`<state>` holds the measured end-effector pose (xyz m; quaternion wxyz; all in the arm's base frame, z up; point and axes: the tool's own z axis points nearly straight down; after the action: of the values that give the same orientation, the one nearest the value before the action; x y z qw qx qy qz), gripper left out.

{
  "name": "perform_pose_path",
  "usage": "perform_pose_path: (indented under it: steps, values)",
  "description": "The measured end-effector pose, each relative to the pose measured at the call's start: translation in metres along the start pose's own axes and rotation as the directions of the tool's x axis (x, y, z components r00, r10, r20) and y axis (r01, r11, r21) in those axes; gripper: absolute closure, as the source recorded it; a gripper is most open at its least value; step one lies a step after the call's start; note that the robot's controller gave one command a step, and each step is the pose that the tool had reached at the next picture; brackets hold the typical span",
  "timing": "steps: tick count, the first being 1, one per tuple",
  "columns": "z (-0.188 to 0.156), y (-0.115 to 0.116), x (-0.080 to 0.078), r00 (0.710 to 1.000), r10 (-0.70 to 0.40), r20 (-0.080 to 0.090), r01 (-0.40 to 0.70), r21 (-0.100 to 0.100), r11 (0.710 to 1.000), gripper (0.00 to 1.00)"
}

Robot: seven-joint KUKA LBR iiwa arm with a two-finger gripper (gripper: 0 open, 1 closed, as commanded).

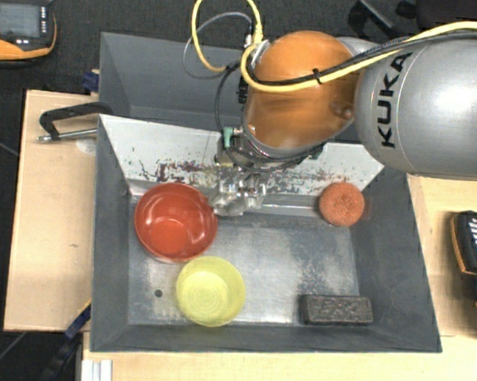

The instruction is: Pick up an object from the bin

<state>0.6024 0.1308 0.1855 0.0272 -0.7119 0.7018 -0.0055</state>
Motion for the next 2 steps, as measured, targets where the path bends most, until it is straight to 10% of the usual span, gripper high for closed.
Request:
perform_pose_path:
  steps: [1,2]
  values:
    - [0.0,0.0,0.0,1.0,0.001,0.0,-0.001,-0.001,1.0,0.0]
    - [0.101,0.01,0.033,0.98,-0.198,0.005,0.198,-0.002,0.98,0.0]
